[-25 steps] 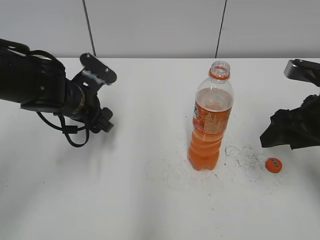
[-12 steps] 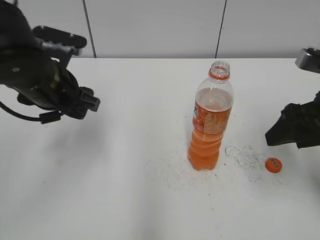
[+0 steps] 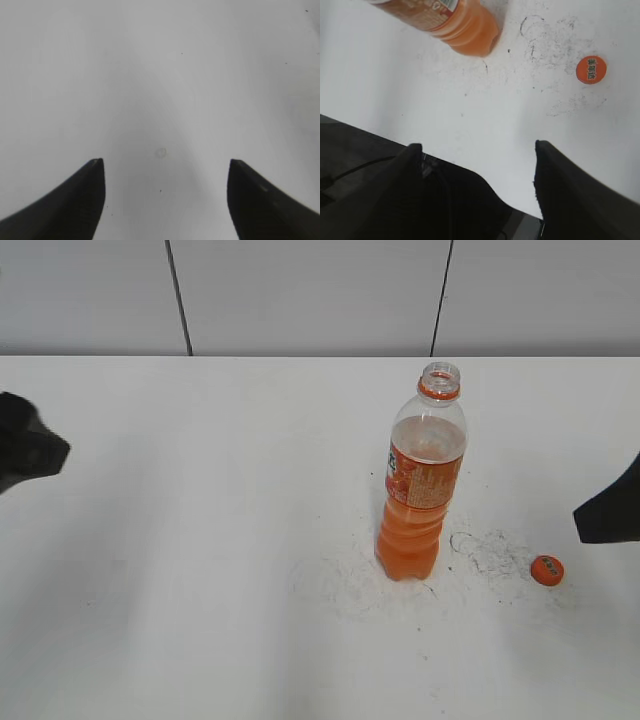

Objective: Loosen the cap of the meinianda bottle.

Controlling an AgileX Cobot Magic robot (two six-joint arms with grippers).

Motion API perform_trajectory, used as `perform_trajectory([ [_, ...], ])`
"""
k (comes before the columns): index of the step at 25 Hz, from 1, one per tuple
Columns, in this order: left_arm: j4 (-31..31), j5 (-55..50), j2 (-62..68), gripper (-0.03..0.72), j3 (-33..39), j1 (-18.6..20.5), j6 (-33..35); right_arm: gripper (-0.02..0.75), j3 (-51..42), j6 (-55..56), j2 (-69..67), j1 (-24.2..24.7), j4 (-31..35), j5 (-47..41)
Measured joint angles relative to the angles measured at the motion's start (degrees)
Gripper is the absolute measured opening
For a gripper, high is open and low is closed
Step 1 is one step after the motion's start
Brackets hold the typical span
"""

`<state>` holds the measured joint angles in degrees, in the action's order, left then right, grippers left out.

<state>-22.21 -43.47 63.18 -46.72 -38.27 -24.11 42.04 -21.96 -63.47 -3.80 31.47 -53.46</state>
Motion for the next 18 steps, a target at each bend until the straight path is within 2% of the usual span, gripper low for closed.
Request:
perform_trajectory([
  [6,4.6,-7.97,-19.63,0.564,3.84,-0.15,7.52,0.512,-4.54,0.18,11.67,0.0,0.0,-5.37],
  [11,11.21,-13.27,-32.52,0.561,7.64,-0.15,16.13,0.512,-5.41,0.18,25.05,0.0,-0.3,-10.4],
  [13,13.31,-15.1,-36.61,0.561,9.03,-0.2,17.57,0.512,-5.41,0.18,29.28,0.0,-1.25,-12.24],
  [18,15.24,-19.91,-44.45,0.561,10.95,-0.21,19.49,0.512,-5.63,4.05,40.1,0.0,-8.86,-15.99],
])
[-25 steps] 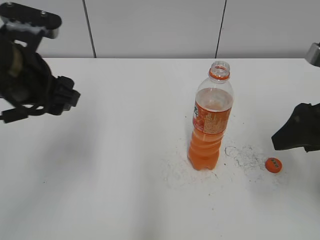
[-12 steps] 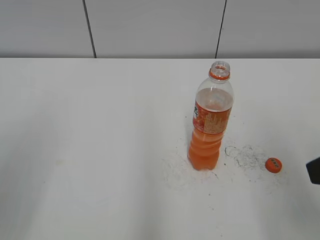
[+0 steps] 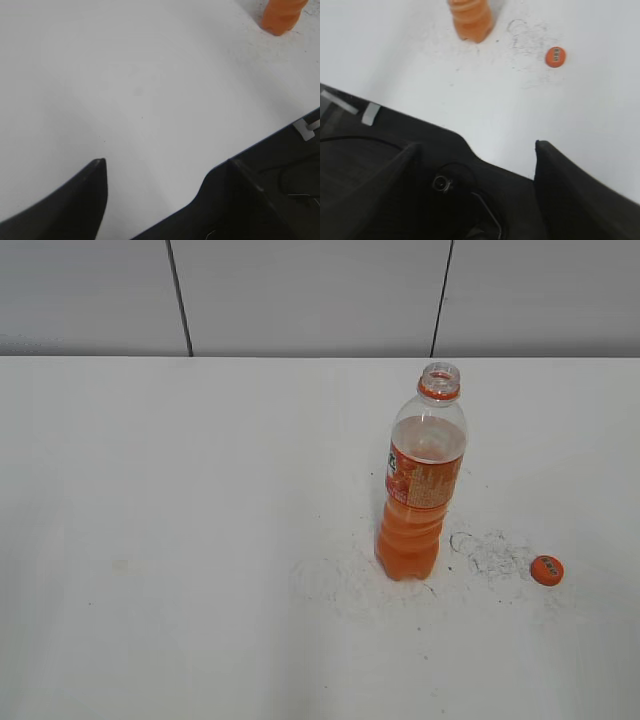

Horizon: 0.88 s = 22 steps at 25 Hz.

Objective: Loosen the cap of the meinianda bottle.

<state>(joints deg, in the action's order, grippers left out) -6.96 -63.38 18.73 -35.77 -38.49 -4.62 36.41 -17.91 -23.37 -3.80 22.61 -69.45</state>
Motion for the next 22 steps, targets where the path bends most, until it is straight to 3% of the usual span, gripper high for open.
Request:
perform_trajectory([
  [7,0.35,-0.45,-4.4,0.561,0.18,0.0,1.08,0.512,-1.14,3.93,11.05,0.0,-13.02,-0.13],
  [12,0.35,2.19,-5.13,0.558,3.07,0.0,2.43,0.512,-8.05,4.05,15.37,0.0,-14.42,-0.08],
  [22,0.71,3.0,-5.13,0.558,5.25,0.0,2.48,0.512,-10.64,2.88,16.09,0.0,-14.68,5.93],
])
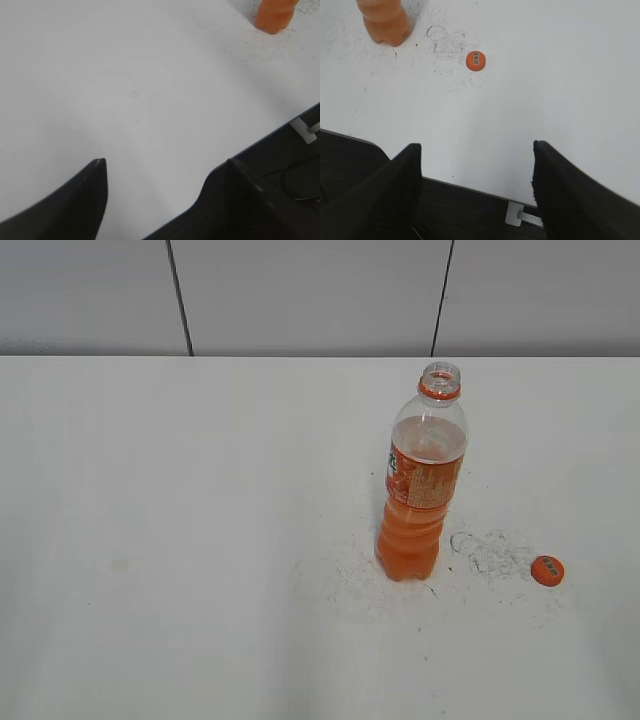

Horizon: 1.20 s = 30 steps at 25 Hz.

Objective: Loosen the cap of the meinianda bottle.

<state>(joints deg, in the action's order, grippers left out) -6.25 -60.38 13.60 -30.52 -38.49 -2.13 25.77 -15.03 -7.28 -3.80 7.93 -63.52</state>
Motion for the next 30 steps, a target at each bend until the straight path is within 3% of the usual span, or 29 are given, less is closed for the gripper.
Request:
perform_trajectory([
  [27,1.21,0.0,0.0,0.558,0.05,0.06,-2.81,0.512,-0.16,-0.13,0.0,0.0,0.46,0.49],
  [30,1.37,0.04,-0.52,0.558,0.05,2.15,-2.81,0.512,-0.16,-0.13,0.0,0.0,0.57,0.49],
])
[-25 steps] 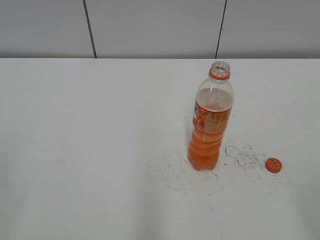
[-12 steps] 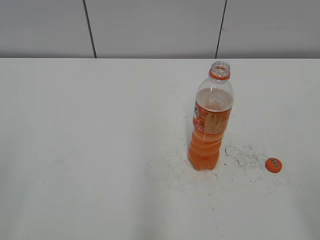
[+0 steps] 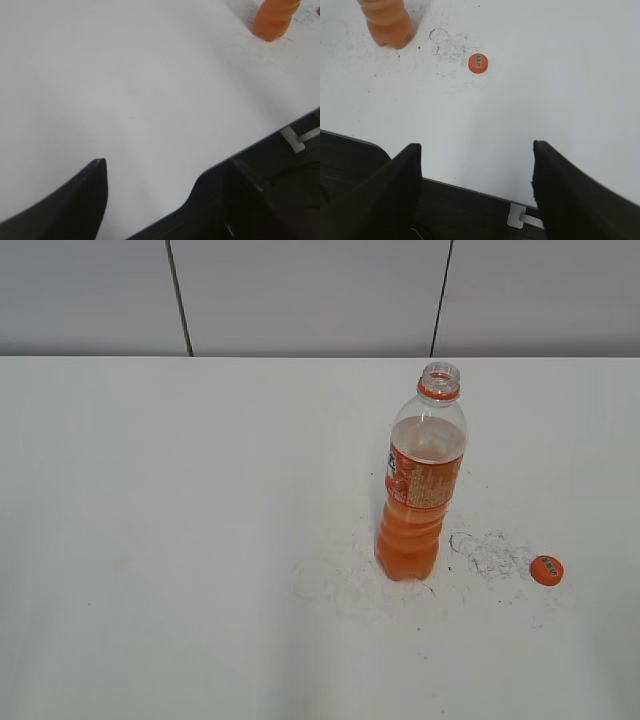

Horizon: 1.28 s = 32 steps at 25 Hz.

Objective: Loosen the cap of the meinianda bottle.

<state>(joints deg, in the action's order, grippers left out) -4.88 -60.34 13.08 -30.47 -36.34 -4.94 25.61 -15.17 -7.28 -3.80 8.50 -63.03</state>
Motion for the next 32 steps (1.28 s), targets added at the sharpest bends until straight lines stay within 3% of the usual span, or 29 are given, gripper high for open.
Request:
perform_trajectory([
  [5,0.0,0.0,-2.46,0.555,0.0,8.17,0.0,0.512,0.0,0.0,0.12,0.0,0.05,0.0],
  [14,0.0,-0.06,-8.89,0.538,0.0,26.65,0.0,0.512,0.0,0.0,4.3,0.68,0.25,0.0],
  [16,0.0,-0.06,-10.44,0.536,0.0,28.96,0.0,0.512,0.0,0.0,4.71,2.23,0.37,-0.06],
  [21,0.04,-0.07,-13.39,0.529,0.0,31.98,0.0,0.512,-0.07,0.0,7.38,5.52,0.51,0.0],
  [32,0.04,-0.08,-13.39,0.528,0.0,32.24,-0.05,0.512,-0.07,0.0,7.69,5.69,0.68,-0.01],
])
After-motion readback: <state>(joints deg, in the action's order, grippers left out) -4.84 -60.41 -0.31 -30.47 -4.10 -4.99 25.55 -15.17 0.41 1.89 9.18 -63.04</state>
